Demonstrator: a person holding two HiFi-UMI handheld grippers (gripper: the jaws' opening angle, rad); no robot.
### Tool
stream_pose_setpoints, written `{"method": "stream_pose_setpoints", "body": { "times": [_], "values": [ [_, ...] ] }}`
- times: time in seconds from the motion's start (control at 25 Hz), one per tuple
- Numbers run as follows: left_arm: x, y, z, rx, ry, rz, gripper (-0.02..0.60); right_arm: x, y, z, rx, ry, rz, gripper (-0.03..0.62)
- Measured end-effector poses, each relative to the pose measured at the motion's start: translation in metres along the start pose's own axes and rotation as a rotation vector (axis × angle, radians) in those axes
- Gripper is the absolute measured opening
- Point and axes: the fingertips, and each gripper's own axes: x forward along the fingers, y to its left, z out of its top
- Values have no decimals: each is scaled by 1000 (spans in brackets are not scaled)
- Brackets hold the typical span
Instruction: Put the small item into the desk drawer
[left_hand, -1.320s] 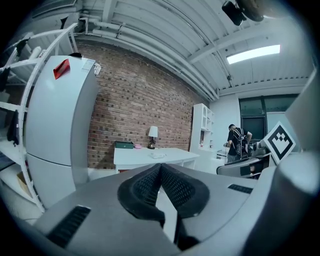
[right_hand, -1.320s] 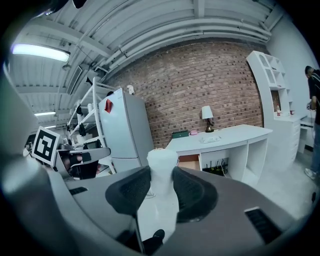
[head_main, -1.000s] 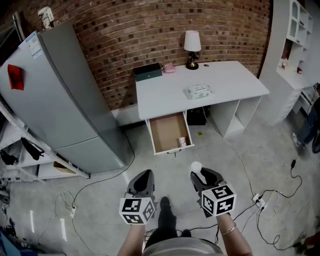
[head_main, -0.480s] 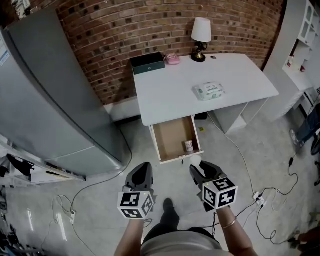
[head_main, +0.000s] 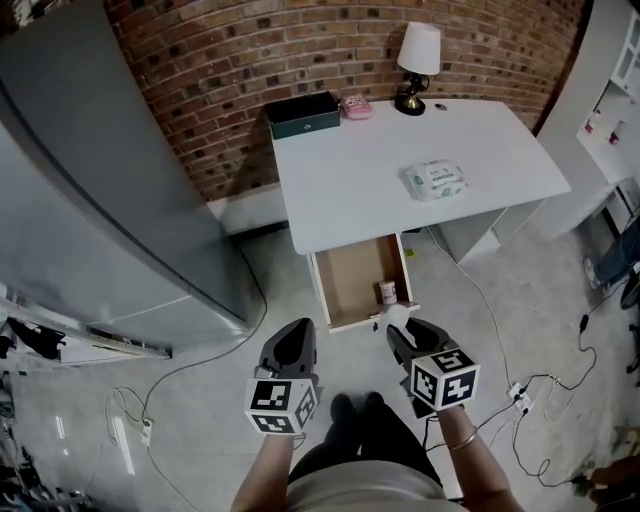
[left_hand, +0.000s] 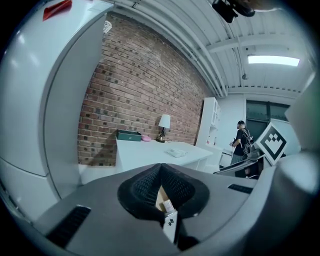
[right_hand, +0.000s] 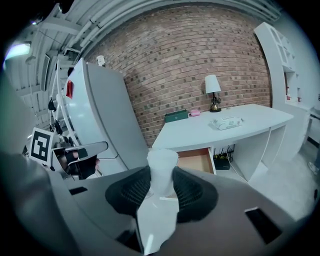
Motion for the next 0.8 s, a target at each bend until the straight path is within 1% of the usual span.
{"method": "stream_pose_setpoints", "body": {
  "times": [0.36,0.64,0.8],
  "values": [
    [43,14,-21,-7,50,25,20,57,-36,-9,13,76,16,151],
    [89,32,-51,-24,107,61,20,112,-70,-25,22,153,14,152],
    [114,37,-70,-31,127,70,20,148,-87,-37,-12,186,20,152]
  ]
}}
